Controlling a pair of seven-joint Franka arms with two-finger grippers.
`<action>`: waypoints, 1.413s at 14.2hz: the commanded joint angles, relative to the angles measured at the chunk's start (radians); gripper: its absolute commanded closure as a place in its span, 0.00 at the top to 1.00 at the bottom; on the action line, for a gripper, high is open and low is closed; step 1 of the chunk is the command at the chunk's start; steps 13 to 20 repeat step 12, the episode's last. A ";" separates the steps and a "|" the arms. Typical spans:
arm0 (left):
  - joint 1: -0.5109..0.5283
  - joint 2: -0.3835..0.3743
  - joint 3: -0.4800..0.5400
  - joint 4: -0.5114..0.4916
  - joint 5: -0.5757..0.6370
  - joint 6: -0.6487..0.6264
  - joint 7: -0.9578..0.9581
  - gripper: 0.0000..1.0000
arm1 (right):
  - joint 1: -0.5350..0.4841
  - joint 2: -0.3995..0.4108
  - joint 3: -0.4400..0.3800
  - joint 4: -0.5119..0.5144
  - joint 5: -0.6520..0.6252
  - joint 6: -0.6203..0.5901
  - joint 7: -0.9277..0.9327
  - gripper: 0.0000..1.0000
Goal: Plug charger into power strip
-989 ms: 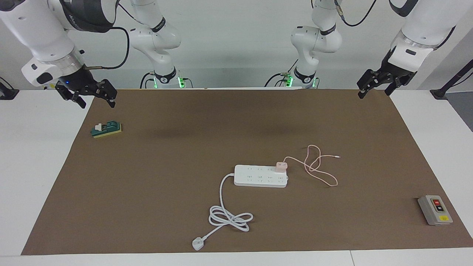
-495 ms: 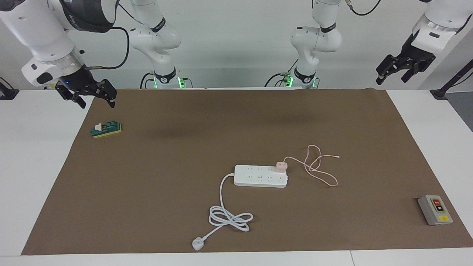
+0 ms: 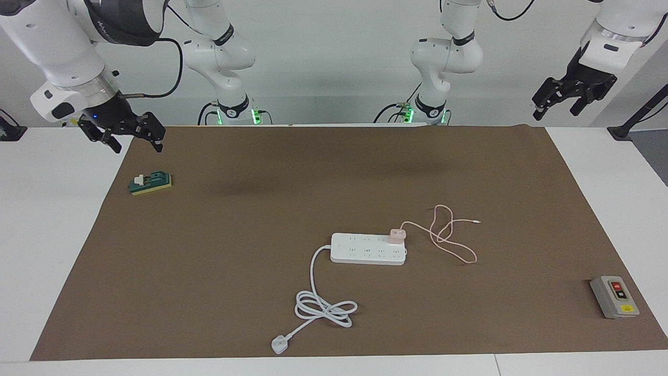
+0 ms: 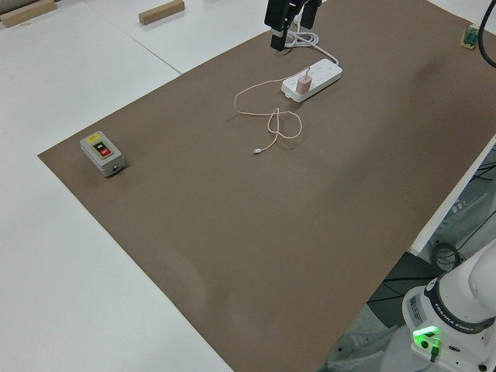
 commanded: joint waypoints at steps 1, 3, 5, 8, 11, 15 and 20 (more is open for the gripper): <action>0.198 0.033 -0.208 0.006 0.018 0.011 -0.007 1.00 | -0.015 -0.007 0.005 0.009 0.009 -0.011 -0.016 1.00; 0.211 0.048 -0.215 0.012 0.012 0.008 -0.003 1.00 | -0.014 -0.005 0.007 0.013 0.012 -0.008 -0.014 1.00; 0.204 0.123 -0.220 0.090 0.013 -0.010 -0.001 1.00 | -0.008 -0.007 0.008 0.013 0.012 -0.005 -0.014 1.00; 0.190 0.120 -0.220 0.098 0.015 -0.013 -0.006 1.00 | -0.008 -0.007 0.010 0.016 0.012 -0.005 -0.013 1.00; 0.190 0.093 -0.232 0.060 0.010 -0.007 -0.006 1.00 | -0.008 -0.007 0.010 0.016 0.012 -0.002 -0.013 1.00; 0.189 0.094 -0.234 0.051 0.009 0.006 -0.003 1.00 | -0.008 -0.007 0.010 0.016 0.012 0.000 -0.013 1.00; 0.189 0.094 -0.234 0.051 0.009 0.006 -0.003 1.00 | -0.008 -0.007 0.010 0.016 0.012 0.000 -0.013 1.00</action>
